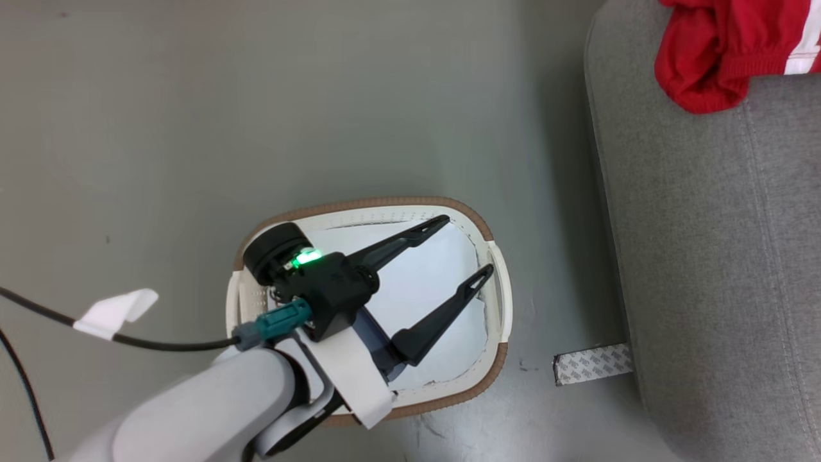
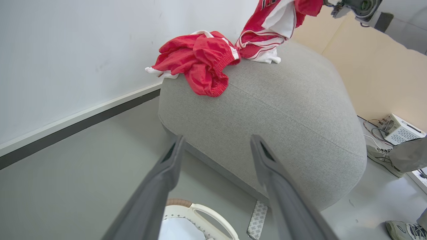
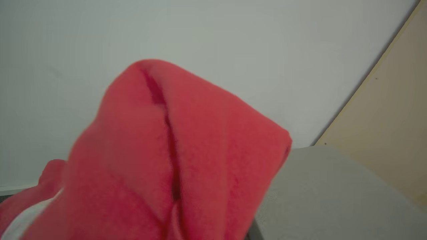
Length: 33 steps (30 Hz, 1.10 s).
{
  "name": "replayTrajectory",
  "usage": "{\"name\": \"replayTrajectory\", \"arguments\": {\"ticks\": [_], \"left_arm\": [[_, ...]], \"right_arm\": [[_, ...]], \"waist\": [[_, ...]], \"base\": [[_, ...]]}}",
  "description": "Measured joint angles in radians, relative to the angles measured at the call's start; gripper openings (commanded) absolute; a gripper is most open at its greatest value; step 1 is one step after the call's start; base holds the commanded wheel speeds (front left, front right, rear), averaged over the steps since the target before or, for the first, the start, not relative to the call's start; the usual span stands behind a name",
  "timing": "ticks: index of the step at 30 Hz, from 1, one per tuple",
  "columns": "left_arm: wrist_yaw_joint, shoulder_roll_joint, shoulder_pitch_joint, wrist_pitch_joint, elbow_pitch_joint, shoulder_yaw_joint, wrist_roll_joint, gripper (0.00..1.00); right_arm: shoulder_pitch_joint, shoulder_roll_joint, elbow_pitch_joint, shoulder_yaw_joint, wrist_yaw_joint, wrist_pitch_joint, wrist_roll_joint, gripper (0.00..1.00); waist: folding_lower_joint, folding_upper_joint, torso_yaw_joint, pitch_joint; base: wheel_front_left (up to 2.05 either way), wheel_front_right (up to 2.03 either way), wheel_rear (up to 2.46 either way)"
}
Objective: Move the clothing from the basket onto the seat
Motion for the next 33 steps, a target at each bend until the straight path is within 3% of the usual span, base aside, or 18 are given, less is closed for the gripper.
{"name": "replayTrajectory", "arguments": {"ticks": [5, 6, 7, 8, 21, 28, 33], "left_arm": [[0.004, 0.013, 0.002, 0.0, -0.007, 0.001, -0.001, 1.0], [0.004, 0.013, 0.001, 0.001, -0.009, 0.0, -0.001, 1.0], [0.005, 0.013, 0.002, 0.001, -0.01, -0.001, -0.001, 1.0], [0.006, 0.013, 0.001, 0.001, -0.012, -0.002, -0.001, 1.0], [0.013, 0.007, 0.003, -0.011, 0.012, 0.002, -0.016, 1.0], [0.024, -0.016, 0.046, -0.051, 0.068, 0.0, -0.04, 1.0], [0.038, -0.025, 0.095, -0.076, 0.109, 0.003, -0.078, 1.0]], "right_arm": [[0.032, 0.009, 0.178, -0.002, 0.0, 0.042, -0.058, 0.0], [0.033, 0.016, 0.211, -0.005, 0.0, 0.053, -0.067, 0.33], [0.034, 0.023, 0.247, 0.0, 0.0, 0.075, -0.08, 0.89], [0.036, 0.031, 0.27, 0.008, 0.0, 0.08, -0.089, 1.0], [-0.001, 0.03, 0.422, 0.14, 0.0, 0.093, -0.09, 1.0], [0.016, 0.005, 0.456, 0.287, 0.0, 0.228, 0.012, 1.0], [0.101, -0.05, 0.399, 0.419, 0.0, 0.314, 0.117, 1.0]], "waist": [[-0.0001, 0.0, -0.002, 0.013], [-0.0001, 0.0, -0.001, 0.014], [-0.0001, 0.0, -0.001, 0.014], [-0.0001, 0.0, -0.001, 0.015], [-0.0002, 0.0, -0.007, -0.022], [-0.0004, 0.0, -0.019, -0.119], [-0.0004, 0.0, -0.031, -0.213]], "base": [[0.0, 0.0, 0.0], [0.0, 0.0, 0.0], [0.0, 0.0, 0.0], [0.0, 0.0, 0.0], [0.0, 0.0, 0.0], [0.0, 0.0, 0.0], [0.0, 0.0, 0.0]]}}
